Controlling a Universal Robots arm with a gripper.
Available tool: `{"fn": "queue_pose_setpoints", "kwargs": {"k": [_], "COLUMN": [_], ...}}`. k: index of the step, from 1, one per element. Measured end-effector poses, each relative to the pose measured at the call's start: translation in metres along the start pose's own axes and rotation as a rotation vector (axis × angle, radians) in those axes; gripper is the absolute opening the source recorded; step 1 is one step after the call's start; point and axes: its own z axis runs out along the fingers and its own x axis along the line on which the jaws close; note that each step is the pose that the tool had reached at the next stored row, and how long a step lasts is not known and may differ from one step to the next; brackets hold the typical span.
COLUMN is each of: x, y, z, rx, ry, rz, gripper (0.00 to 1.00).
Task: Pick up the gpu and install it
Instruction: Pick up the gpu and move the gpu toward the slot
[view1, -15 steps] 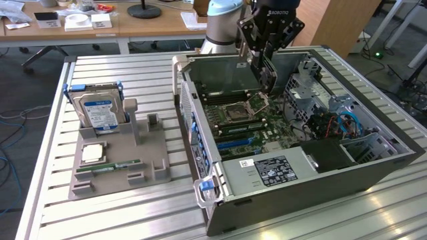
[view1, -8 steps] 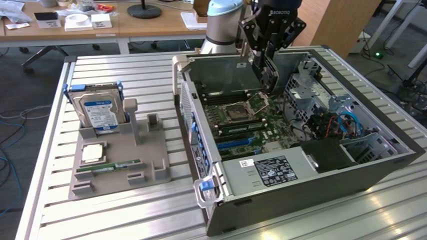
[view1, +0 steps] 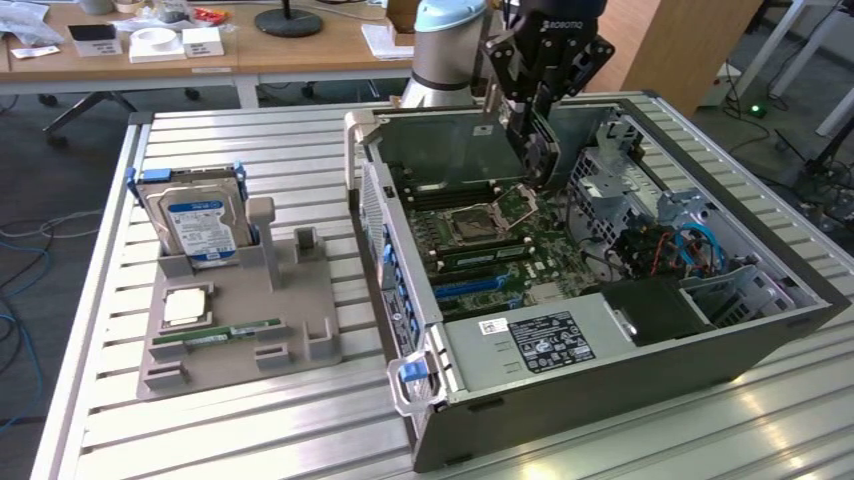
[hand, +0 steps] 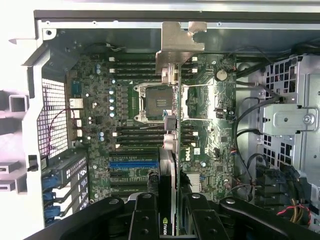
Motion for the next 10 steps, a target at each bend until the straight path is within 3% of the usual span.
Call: {"fn": "queue_pose_setpoints", "kwargs": {"k": [10], "x": [-0.0036], "y": [0.0006], "z": [0.0001], "rx": [0.0000], "ry": [0.0000], "rz": [0.000], "gripper": [0.26]}}
